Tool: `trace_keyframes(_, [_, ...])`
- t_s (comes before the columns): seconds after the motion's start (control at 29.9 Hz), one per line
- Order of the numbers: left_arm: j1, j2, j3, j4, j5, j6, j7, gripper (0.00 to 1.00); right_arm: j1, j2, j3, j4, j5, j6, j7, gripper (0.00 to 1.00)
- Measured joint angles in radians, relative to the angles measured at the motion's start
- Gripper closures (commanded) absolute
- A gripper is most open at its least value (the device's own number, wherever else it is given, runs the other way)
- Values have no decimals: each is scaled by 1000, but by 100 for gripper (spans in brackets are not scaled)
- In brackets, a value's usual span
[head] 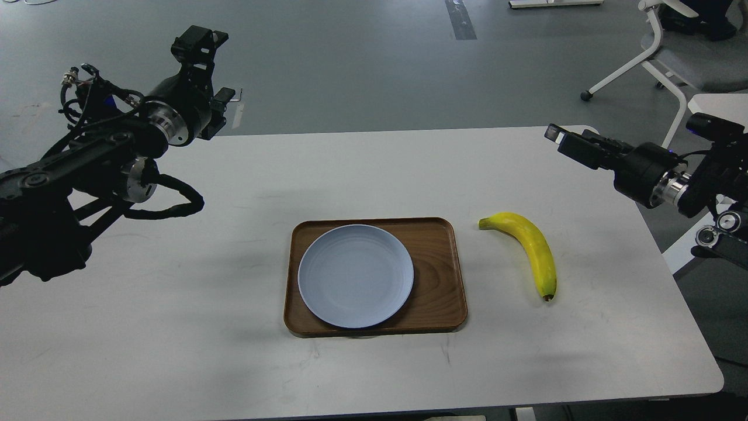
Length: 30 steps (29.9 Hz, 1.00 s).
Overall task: Place banana on plate with both arms
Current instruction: 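Release the plate and raise the left gripper away, then reach the right gripper toward the yellow banana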
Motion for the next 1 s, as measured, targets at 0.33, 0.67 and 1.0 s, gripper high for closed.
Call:
trace_keyframes(0.33, [44,10,-31,0,-15,-30,-3,2,68,-32,41,-2,25,15,-1,0])
trace_keyframes(0.67, [49,6,-30,0,-3,-25,-6,2,-54,11,-93,41,0,10,-22,0])
trace_keyframes(1.0, [56,10,-19,-1,15,-24,-7,2,-41,65,-221,15,-110,3,-60,0])
